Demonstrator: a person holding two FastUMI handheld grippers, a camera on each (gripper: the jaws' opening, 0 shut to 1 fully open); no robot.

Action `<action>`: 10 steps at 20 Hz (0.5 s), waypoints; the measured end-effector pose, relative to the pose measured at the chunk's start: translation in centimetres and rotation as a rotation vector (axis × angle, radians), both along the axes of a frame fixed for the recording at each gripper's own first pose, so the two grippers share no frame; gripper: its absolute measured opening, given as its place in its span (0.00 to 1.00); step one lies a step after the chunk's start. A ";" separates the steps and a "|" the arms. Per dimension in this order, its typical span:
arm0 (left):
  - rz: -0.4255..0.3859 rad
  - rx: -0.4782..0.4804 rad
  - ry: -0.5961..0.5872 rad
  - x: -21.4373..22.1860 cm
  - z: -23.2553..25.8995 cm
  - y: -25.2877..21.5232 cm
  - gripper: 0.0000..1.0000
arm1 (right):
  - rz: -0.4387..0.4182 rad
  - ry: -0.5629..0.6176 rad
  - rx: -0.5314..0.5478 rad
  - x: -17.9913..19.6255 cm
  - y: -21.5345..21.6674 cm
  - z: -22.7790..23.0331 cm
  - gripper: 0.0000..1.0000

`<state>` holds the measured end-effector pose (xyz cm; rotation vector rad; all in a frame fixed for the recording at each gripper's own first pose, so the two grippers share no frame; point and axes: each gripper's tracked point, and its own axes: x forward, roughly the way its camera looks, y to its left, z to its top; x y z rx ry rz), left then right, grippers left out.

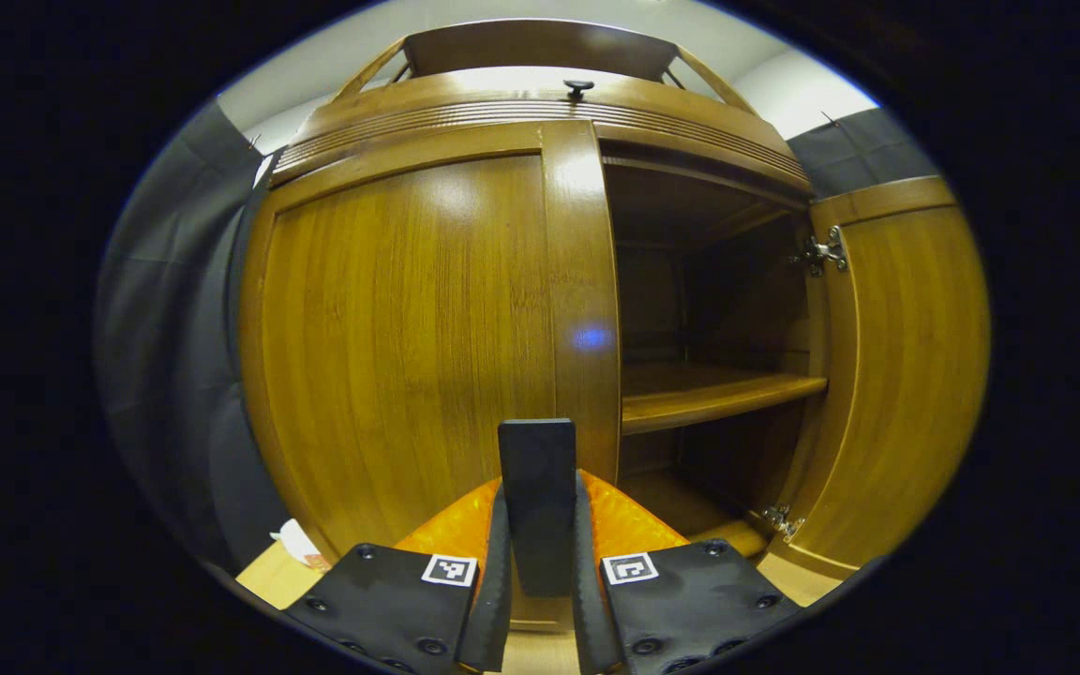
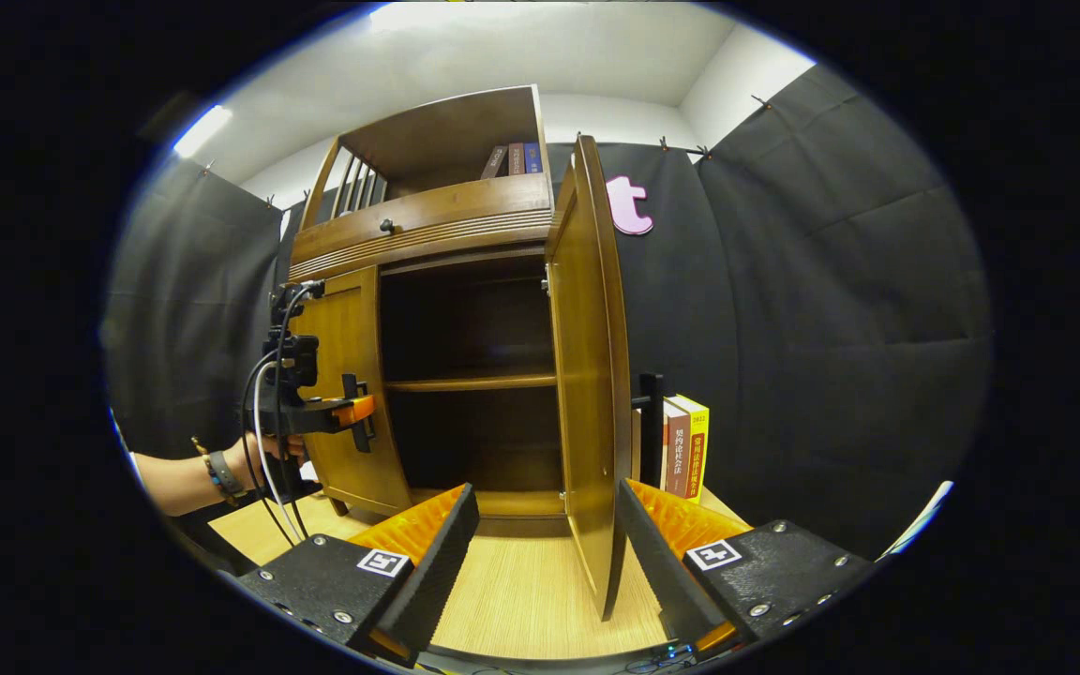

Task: Open the right door of the double-door shoe cabinet with the right hand, and open the left door with the left hand.

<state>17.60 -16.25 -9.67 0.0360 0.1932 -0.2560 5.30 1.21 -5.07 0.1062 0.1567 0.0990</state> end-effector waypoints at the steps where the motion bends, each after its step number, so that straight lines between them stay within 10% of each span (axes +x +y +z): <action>1: 0.004 0.012 0.002 -0.9 0.3 0.6 0.34 | 0.005 0.001 0.000 -0.1 0.2 0.0 0.92; 10: 0.019 -0.012 0.053 -8.0 1.8 6.4 0.35 | 0.089 0.021 0.016 0.9 3.4 -0.7 0.92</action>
